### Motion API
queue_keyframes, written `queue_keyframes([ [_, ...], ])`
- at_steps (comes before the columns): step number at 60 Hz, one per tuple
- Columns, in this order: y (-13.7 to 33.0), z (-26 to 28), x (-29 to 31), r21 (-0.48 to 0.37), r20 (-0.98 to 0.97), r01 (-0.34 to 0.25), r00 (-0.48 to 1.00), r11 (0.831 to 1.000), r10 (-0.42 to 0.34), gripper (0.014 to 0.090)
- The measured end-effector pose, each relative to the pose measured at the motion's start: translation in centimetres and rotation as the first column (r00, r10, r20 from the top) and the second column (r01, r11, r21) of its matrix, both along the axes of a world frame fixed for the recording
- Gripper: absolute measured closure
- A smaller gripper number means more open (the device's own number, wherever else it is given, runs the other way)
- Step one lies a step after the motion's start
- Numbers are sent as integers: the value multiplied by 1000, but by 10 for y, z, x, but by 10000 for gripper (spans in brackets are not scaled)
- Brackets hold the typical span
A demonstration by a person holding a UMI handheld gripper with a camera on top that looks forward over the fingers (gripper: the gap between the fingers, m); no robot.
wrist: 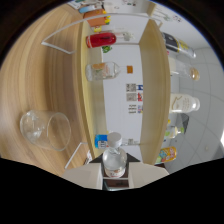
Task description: Make me a cup of Mojito.
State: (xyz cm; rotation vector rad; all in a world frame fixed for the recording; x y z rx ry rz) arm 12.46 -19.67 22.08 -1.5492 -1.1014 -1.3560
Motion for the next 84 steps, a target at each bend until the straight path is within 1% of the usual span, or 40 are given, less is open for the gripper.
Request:
queue_keyframes([
  [7, 8, -1, -12, -49, 248, -69, 965, 996, 79, 707],
  [12, 10, -6, -11, -101, 378, -77, 919, 992, 110, 706],
  [16, 14, -6, -11, -126, 460, -83, 878, 988, 133, 705],
  [20, 18, -8, -15, -142, 498, -105, 852, 984, 163, 706],
  [23, 20, -10, -16, -159, 514, -107, 840, 981, 175, 707],
  [31, 21, -12, -20, -179, 488, -128, 849, 975, 202, 704],
  [35, 20, -9, -20, -163, 407, -145, 891, 976, 201, 703],
  [38, 16, -7, -19, -144, 291, -147, 939, 979, 184, 704],
  [42, 9, 0, -20, -98, 57, -145, 987, 985, 151, 703],
  [45, 3, 6, -20, -62, -146, -144, 980, 988, 133, 701],
  [47, -2, 6, -24, -56, -300, -146, 946, 988, 123, 699],
  [49, -7, 5, -30, -54, -456, -163, 882, 985, 121, 698],
  [50, -10, 4, -34, -48, -529, -162, 841, 986, 112, 699],
  [51, -11, 5, -33, -37, -586, -154, 803, 987, 104, 699],
  [53, -14, 3, -28, -27, -673, -120, 736, 992, 71, 701],
  [58, -17, -5, -16, -16, -829, -51, 559, 999, 15, 699],
  [63, -20, -25, -2, -36, -921, 8, 387, 999, -36, 700],
  [66, -21, -41, 2, -64, -956, 26, 285, 998, -68, 700],
  [70, -21, -67, 14, -104, -975, 58, 191, 993, -113, 701],
  [78, -18, -117, 28, -170, -982, 75, 73, 983, -175, 702],
  [84, -16, -152, 33, -217, -973, 60, 63, 974, -220, 701],
])
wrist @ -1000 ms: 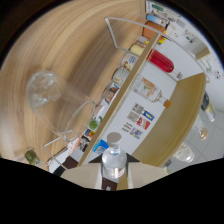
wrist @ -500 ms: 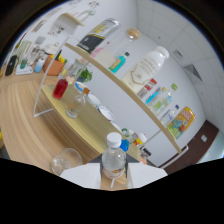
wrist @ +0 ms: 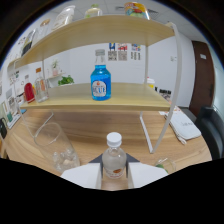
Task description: Make me a cup of Mojito.
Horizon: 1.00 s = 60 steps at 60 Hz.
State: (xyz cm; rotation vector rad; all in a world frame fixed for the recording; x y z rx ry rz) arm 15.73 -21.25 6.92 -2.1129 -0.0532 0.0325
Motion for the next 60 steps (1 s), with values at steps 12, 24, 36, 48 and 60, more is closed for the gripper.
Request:
queue_keyframes([
  [12, 4, -34, 0, -44, -29, -25, 999, 999, 24, 701],
  [24, -2, -50, 1, -76, -33, -36, 999, 996, 34, 695],
  [36, -5, -55, 4, -91, 4, -21, 1000, 996, 21, 630],
  [48, -17, -26, 12, -65, 44, 37, 998, 997, -34, 195],
  [60, -49, 49, -8, 26, 17, 110, 994, 994, -111, 192],
])
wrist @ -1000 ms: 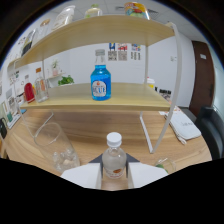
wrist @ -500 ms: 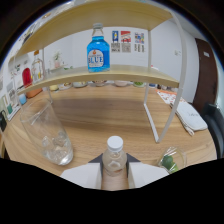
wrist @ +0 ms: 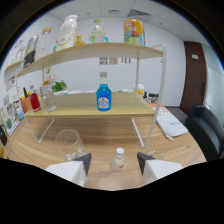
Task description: Make me a cup of Mojito.
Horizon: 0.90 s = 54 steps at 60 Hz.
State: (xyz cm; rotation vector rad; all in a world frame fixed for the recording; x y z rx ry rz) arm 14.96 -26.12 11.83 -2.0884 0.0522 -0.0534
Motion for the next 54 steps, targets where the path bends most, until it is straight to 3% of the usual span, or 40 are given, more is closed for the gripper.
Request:
queue_keyframes([
  [27, -56, 57, -122, 40, 36, -27, 999, 999, 25, 184],
  [42, -41, 141, -196, 135, 25, -35, 999, 990, 32, 183],
  [54, -6, 217, -261, 241, 11, -97, 995, 966, 97, 182],
])
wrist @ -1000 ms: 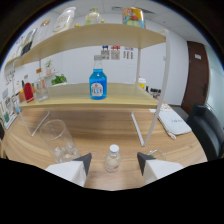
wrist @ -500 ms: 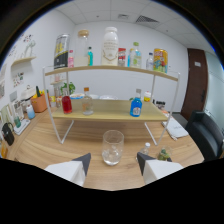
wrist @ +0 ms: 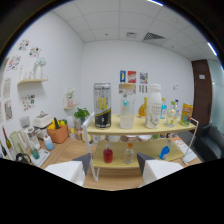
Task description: Make me a cup of Mojito.
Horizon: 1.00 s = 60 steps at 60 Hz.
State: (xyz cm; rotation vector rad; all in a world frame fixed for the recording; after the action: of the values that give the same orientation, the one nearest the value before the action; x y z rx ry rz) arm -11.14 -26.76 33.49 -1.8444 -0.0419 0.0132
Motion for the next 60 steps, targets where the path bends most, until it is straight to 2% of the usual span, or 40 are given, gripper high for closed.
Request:
queue_keyframes([
  [14, 63, 47, -41, 90, 5, -34, 999, 995, 33, 184],
  [26, 123, 65, -45, 133, 24, -2, 1000, 991, -1, 185],
  [34, 153, 67, -43, 119, -1, 13, 1000, 993, -13, 191],
  [41, 170, 69, -42, 119, 4, 22, 1000, 993, -23, 248],
  [47, 178, 68, -41, 113, -16, 29, 999, 993, -28, 397],
  [50, 179, 70, -39, 113, -37, 44, 999, 993, -40, 508],
  [60, 177, 69, -39, 97, -49, 56, 997, 994, -52, 523],
])
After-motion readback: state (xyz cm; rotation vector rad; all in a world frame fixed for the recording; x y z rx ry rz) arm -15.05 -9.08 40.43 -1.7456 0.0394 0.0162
